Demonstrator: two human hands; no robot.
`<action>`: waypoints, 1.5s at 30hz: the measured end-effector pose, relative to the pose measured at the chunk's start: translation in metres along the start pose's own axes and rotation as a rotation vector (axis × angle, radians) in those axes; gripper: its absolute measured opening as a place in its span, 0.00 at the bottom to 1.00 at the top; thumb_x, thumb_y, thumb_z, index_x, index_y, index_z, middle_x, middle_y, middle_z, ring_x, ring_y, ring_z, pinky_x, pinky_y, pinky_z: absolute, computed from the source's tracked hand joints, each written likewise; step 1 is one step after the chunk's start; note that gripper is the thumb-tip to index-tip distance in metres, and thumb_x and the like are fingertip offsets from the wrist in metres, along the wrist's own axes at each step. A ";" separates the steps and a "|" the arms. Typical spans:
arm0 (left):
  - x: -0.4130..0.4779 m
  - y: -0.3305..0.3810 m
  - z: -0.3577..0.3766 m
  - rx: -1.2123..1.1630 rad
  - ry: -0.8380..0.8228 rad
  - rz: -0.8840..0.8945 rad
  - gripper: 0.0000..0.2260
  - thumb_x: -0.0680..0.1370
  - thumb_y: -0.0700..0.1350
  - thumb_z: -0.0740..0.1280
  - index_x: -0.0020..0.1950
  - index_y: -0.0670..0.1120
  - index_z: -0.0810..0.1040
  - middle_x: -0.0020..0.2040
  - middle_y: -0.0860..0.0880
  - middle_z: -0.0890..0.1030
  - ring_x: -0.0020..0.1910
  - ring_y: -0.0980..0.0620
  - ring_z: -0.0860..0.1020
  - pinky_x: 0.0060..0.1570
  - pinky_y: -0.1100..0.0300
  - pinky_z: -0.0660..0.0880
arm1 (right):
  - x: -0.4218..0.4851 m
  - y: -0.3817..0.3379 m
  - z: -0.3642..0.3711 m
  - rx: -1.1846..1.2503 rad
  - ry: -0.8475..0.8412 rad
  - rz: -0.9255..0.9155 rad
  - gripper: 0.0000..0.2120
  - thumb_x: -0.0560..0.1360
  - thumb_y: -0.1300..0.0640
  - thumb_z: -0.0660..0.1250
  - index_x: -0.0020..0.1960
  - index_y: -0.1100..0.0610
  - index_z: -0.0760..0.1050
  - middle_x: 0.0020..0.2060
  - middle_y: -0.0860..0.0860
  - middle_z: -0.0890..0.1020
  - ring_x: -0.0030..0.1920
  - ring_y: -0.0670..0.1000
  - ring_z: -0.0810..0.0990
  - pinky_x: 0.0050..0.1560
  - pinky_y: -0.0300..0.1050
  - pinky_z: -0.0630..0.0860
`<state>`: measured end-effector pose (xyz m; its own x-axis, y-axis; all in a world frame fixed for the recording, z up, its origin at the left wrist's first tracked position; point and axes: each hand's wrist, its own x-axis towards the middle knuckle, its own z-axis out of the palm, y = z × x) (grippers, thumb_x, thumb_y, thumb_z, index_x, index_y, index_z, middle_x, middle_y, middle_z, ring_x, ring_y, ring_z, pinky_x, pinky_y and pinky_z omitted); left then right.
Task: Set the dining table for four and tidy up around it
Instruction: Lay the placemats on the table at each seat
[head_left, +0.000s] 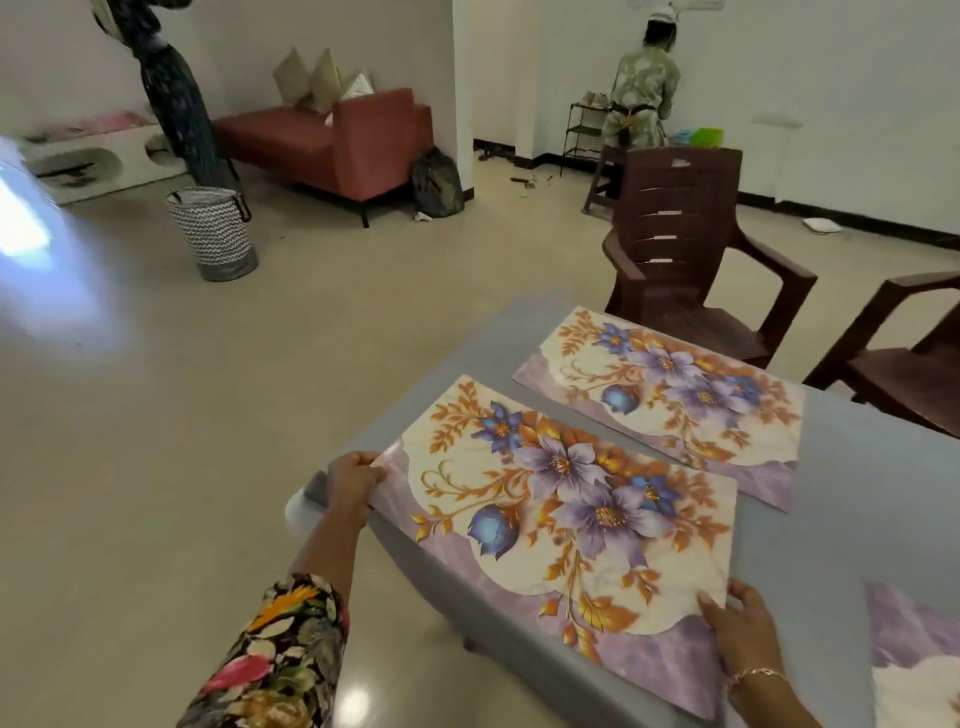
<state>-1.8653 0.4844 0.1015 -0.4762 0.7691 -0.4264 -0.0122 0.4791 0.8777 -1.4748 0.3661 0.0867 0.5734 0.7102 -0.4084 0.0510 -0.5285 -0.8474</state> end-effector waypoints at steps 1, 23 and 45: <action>0.009 0.001 -0.004 0.016 0.003 0.017 0.06 0.74 0.30 0.65 0.47 0.39 0.78 0.45 0.41 0.79 0.45 0.44 0.75 0.43 0.53 0.72 | -0.001 -0.002 0.009 -0.048 -0.006 -0.008 0.17 0.73 0.72 0.64 0.61 0.70 0.68 0.50 0.60 0.76 0.47 0.56 0.72 0.47 0.47 0.70; 0.017 -0.039 0.022 1.334 -0.438 0.668 0.52 0.57 0.80 0.31 0.76 0.55 0.38 0.77 0.46 0.35 0.75 0.44 0.34 0.71 0.43 0.35 | -0.037 0.019 0.088 -1.261 -0.111 -0.616 0.29 0.77 0.36 0.37 0.75 0.46 0.47 0.57 0.62 0.79 0.52 0.66 0.80 0.43 0.64 0.76; 0.018 -0.041 0.006 1.338 -0.452 0.693 0.54 0.53 0.79 0.24 0.76 0.56 0.36 0.76 0.47 0.34 0.75 0.44 0.34 0.70 0.41 0.36 | -0.047 0.027 0.094 -1.319 -0.079 -0.656 0.30 0.78 0.38 0.37 0.69 0.54 0.62 0.62 0.62 0.76 0.59 0.65 0.77 0.50 0.63 0.75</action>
<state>-1.8681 0.4815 0.0566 0.2360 0.9300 -0.2818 0.9618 -0.1822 0.2042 -1.5774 0.3619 0.0513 0.1112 0.9844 -0.1363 0.9938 -0.1105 0.0126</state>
